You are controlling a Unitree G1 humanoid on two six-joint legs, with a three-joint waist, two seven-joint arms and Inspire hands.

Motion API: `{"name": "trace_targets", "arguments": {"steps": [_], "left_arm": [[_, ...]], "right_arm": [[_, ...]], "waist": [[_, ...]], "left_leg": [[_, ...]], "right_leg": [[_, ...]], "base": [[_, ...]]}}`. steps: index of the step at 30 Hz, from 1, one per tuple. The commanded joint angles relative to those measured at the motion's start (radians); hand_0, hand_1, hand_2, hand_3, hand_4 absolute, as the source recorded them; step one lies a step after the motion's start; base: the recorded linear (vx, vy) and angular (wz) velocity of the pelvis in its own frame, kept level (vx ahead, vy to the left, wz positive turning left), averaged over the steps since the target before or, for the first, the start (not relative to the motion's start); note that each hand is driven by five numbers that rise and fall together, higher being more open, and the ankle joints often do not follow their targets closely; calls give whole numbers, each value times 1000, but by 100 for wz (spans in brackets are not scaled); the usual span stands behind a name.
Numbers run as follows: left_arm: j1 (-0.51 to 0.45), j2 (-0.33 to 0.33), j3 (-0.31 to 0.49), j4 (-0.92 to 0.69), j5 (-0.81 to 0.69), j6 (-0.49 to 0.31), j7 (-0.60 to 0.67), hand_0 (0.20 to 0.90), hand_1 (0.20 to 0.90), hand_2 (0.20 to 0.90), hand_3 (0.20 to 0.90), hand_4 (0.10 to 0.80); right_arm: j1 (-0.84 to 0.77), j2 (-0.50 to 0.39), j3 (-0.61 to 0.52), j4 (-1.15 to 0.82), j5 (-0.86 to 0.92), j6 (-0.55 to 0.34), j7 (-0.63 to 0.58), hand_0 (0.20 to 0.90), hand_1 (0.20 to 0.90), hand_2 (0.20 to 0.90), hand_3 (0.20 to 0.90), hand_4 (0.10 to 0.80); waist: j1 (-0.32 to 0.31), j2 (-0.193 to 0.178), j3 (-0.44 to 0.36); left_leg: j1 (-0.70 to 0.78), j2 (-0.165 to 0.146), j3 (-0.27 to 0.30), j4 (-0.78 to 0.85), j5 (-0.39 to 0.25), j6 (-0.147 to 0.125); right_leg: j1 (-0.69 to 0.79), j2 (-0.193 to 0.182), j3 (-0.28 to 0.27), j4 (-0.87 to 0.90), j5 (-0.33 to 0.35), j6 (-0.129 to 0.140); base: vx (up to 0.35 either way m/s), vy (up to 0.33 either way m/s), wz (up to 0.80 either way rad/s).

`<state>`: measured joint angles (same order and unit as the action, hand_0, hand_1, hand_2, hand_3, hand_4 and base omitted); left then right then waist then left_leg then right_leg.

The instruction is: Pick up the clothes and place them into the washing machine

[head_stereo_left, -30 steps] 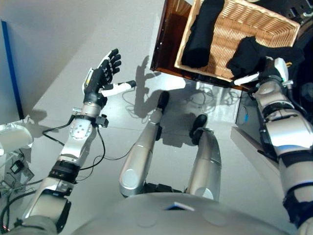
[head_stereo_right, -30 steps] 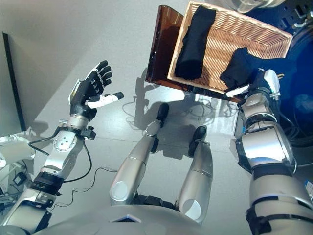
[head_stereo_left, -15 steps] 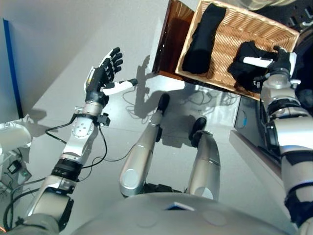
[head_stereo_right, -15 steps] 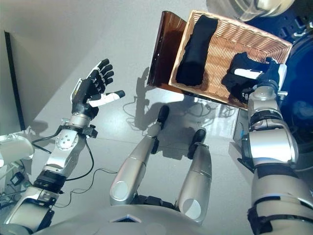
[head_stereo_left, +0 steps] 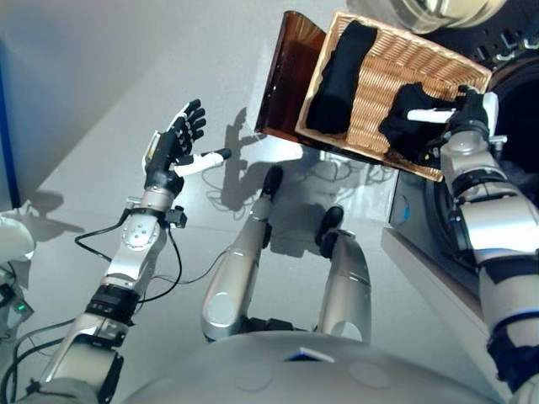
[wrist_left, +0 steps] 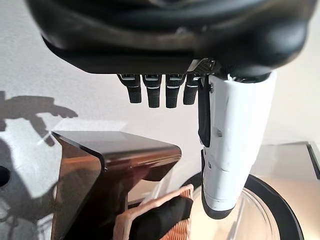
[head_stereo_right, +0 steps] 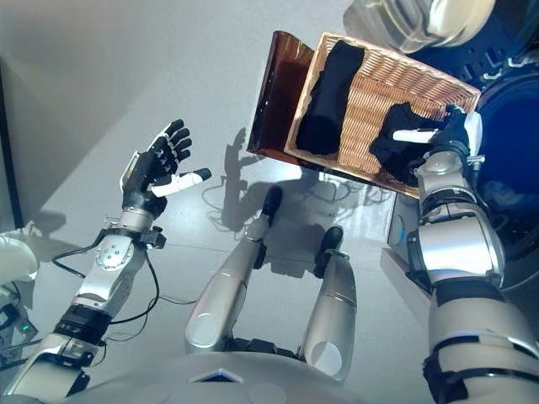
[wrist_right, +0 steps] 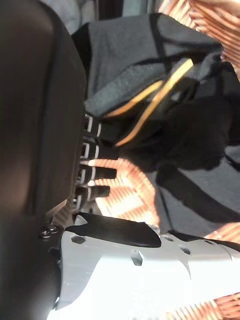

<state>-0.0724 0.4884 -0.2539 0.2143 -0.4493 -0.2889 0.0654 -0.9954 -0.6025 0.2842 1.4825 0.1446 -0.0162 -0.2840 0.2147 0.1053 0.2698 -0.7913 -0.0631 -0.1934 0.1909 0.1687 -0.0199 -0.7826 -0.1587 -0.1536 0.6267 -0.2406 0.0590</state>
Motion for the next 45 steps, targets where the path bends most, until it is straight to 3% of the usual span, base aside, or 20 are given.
{"name": "trace_targets", "arguments": {"steps": [1,11,21,22,23,24,25,35,39,45], "left_arm": [[-55,30,59,-64,-19,-84,21,900,900,900,900,800],[-82,18,72,-140,-52,-102,34,900,900,900,900,800],[-64,15,72,-218,-80,-124,15,900,900,900,900,800],[-63,17,73,-219,-80,-126,16,900,900,900,900,800],[-58,18,79,-226,-79,-128,17,900,900,900,900,800],[-58,17,79,-226,-79,-128,17,900,900,900,900,800],[-57,18,81,-230,-79,-131,19,900,900,900,900,800],[-50,24,85,-217,-63,-120,18,900,900,900,900,800],[-49,20,78,-195,-67,-117,5,900,900,900,900,800],[-23,9,84,-180,-73,-112,-1,900,900,900,900,800]], "right_arm": [[-42,-71,20,-5,-19,-10,-41,900,900,900,900,800],[-26,-70,10,44,-60,24,-56,900,900,900,900,800],[52,-75,46,68,-219,74,-59,900,900,900,900,800],[47,-80,49,67,-229,77,-59,716,716,716,716,669],[44,-84,61,66,-249,81,-59,376,376,376,376,425],[43,-84,61,66,-249,81,-59,258,258,258,258,341],[40,-86,65,66,-256,82,-60,200,200,200,200,300],[7,-67,59,39,-250,84,-93,200,200,200,200,300],[49,-44,8,24,-205,74,-112,200,200,200,200,300],[124,15,-143,-56,1,3,-161,200,200,200,200,300]], "waist": [[25,3,0],[48,9,6],[68,25,-32],[68,25,-35],[68,24,-41],[68,24,-42],[69,25,-43],[64,23,-68],[49,25,-73],[20,39,-85]], "left_leg": [[-14,-18,48,117,-157,-63],[-93,-34,48,200,-187,-56],[-178,-36,43,283,-220,-46],[-183,-37,42,287,-221,-46],[-193,-39,45,293,-223,-46],[-194,-39,45,293,-223,-46],[-198,-39,45,293,-222,-47],[-173,-41,50,267,-215,-44],[-119,-43,56,228,-206,-43],[-23,-47,78,151,-192,-38]], "right_leg": [[-29,-17,39,-157,152,65],[-101,-31,34,-77,129,69],[-191,-48,44,19,96,73],[-199,-47,44,28,94,73],[-208,-47,43,33,93,73],[-209,-47,43,33,93,73],[-213,-49,43,35,92,73],[-194,-45,47,26,91,70],[-141,-37,54,-21,102,64],[-55,-31,75,-110,124,62]], "base": [[13,-5,7],[1,-1,6],[-1,-4,4],[-10,-2,7],[-13,-3,5],[0,0,0],[0,0,0],[0,0,0],[5,9,-1],[27,67,-16]]}}
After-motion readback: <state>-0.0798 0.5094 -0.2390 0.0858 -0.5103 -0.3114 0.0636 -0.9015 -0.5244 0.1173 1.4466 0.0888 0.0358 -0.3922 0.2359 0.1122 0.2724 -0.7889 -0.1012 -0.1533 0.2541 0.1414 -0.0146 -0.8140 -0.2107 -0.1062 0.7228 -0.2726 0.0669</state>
